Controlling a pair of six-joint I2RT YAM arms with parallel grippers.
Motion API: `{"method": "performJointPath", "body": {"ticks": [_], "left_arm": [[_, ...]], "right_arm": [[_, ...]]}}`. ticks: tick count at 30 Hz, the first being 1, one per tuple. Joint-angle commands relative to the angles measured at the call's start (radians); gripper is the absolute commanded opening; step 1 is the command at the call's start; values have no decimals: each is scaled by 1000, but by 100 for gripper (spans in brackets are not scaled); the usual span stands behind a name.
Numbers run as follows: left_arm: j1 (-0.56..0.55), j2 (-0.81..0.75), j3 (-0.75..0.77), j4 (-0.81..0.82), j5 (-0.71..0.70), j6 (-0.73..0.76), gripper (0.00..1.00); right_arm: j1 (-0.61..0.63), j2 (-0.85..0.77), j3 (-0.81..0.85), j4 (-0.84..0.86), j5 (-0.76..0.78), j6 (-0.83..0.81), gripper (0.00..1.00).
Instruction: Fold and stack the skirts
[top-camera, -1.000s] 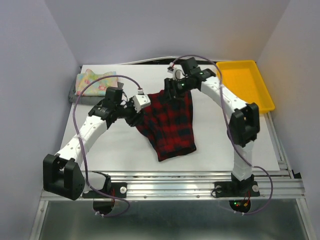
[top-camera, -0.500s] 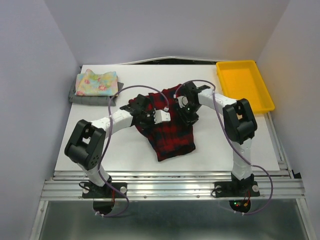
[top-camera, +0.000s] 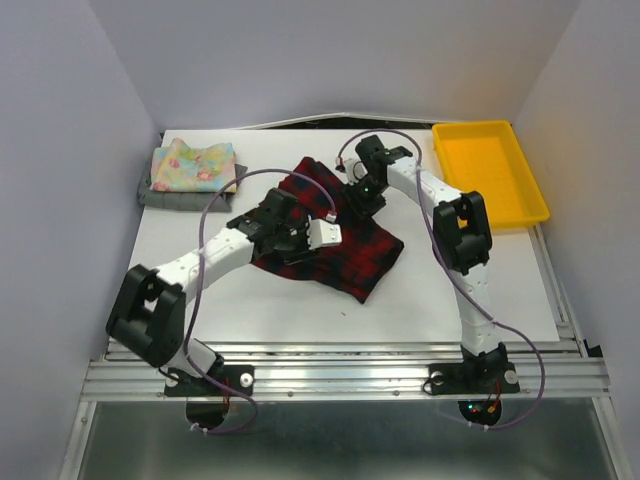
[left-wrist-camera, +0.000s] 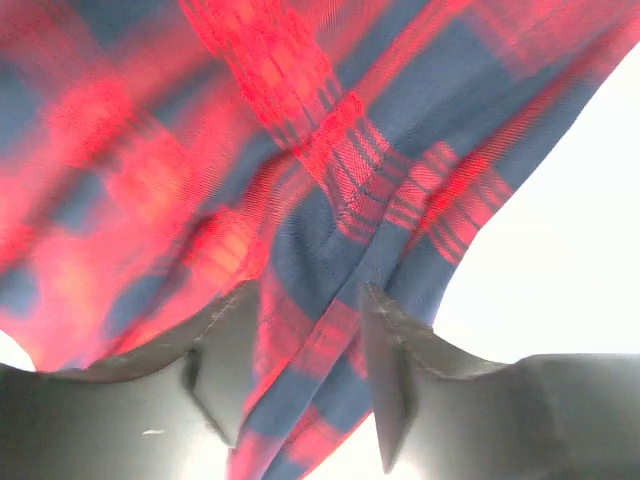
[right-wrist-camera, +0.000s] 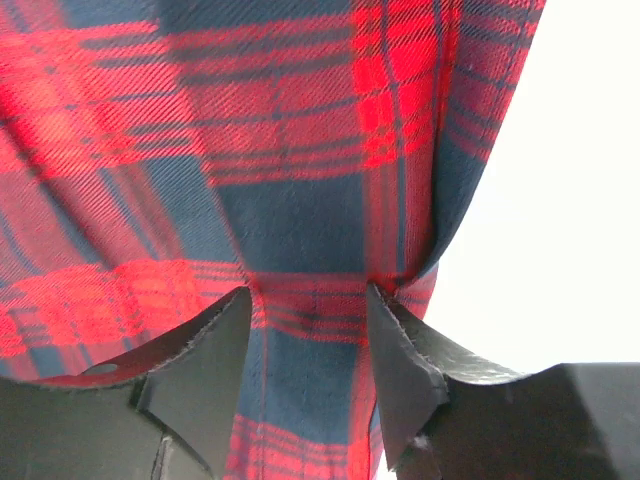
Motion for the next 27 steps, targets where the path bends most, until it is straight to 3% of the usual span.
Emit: {"method": "performJointPath", "body": {"ticks": [1,5,10,17,27], "left_arm": [[-44,-226,49,-64,153,68,59],[-148,-215,95,-133,131,64,59],[-287,-165,78,-80,39,18,63],[-375,-61,107,-17,8,-22,65],[-387,19,159,-6,25,-37,66]], "right_arm": [[-19,-145,-43,-40,-110,35,58],[-50,-274,-131,-35,-137,75,66],[-143,-366,-232,-64,-169,37,77],[-332,-477,-494,-77,-308,-29,75],[-343,-658,-892,305,-327,102,82]]}}
